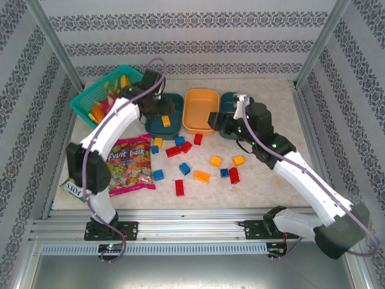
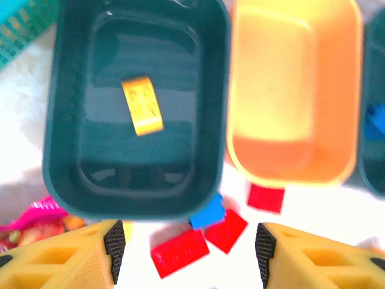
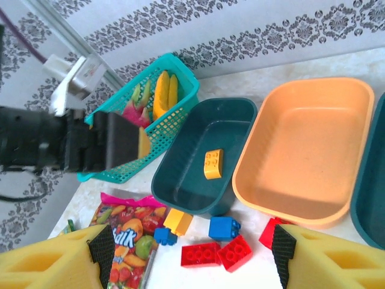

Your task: Sort the legos into containers by color

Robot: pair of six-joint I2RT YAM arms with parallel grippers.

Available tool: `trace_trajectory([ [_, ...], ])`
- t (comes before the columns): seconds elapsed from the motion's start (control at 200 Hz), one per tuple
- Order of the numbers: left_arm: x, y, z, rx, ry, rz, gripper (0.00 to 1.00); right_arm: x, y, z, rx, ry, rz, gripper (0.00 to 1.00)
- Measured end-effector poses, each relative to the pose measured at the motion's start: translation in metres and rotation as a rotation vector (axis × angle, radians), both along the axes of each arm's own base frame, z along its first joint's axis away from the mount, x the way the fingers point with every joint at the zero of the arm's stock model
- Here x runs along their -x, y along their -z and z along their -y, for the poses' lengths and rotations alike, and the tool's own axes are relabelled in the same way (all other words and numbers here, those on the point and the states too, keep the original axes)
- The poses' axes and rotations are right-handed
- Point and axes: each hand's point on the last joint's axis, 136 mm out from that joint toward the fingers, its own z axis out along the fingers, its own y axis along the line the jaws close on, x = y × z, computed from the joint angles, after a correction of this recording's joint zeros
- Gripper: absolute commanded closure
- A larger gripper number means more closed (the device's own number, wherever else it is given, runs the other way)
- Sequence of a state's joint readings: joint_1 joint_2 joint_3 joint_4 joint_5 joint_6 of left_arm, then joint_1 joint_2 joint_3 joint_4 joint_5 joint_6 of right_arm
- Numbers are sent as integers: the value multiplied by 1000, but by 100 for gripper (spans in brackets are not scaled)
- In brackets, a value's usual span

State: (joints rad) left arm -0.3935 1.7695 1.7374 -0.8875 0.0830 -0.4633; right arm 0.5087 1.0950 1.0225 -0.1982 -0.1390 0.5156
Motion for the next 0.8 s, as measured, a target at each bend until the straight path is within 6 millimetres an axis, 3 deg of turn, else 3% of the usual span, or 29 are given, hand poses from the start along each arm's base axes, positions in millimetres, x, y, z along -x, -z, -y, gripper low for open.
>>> trace_trajectory([
  [0.065,31,8,11,0,53,-14,38,13,7,5,12,-8,-6,30],
  [0.15,70,34,21,-12,115,-70,37,29,30,14,55,12,-71,36],
  [0.27,120,70,27,3,171,-148,34,46,82,41,150,114,-280,40],
  [0.375,150,75,39,68,216,-145,34,60,140,70,205,216,-502,42],
  [0.46,163,66,56,136,260,-101,34,79,193,87,272,260,-699,42],
  [0.535,169,58,69,181,294,-69,34,97,222,91,332,247,-829,41],
  [0.799,173,43,91,249,354,-11,34,115,258,91,413,179,-994,44],
])
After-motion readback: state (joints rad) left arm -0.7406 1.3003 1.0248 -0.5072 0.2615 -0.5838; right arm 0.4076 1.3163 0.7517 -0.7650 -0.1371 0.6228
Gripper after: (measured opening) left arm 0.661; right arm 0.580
